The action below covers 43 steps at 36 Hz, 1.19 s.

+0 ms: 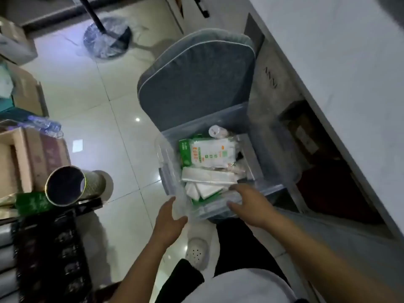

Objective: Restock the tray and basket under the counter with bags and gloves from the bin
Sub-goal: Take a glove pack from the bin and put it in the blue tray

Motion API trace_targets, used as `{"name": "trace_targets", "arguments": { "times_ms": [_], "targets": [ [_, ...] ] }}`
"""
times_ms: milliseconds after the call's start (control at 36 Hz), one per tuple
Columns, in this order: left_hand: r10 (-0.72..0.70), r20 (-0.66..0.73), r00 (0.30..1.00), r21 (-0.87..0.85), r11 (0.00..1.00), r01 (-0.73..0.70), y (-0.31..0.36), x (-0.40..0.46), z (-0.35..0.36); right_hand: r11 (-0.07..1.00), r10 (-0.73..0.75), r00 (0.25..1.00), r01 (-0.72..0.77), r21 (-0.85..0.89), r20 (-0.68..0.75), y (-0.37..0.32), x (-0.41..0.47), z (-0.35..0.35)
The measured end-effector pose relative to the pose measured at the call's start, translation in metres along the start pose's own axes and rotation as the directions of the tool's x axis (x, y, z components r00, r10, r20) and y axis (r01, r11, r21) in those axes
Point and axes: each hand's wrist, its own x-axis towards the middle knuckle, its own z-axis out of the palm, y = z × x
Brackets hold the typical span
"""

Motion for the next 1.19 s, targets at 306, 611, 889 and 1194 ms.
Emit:
{"name": "trace_targets", "arguments": {
  "times_ms": [306, 611, 889, 1194],
  "targets": [
    [-0.173, -0.356, 0.918, -0.178, 0.977, 0.115, 0.015, 0.058, 0.052, 0.989, 0.129, 0.979, -0.116, 0.088, -0.161, 0.020, 0.204, -0.027],
    [-0.268, -0.364, 0.892, -0.213, 0.956, 0.201, 0.006, 0.057, 0.050, 0.876, 0.430, 0.888, -0.369, 0.309, -0.159, 0.047, 0.264, -0.013],
    [-0.238, -0.512, 0.825, -0.194, 0.968, 0.159, 0.023, 0.033, 0.043, 0.867, 0.367, 0.904, -0.246, 0.433, -0.220, 0.040, 0.212, 0.003],
    [-0.298, -0.069, 0.952, -0.578, 0.790, 0.205, 0.073, 0.020, 0.035, 0.973, -0.068, 0.878, 0.164, 0.164, -0.474, 0.004, 0.098, -0.017]
  ]
}}
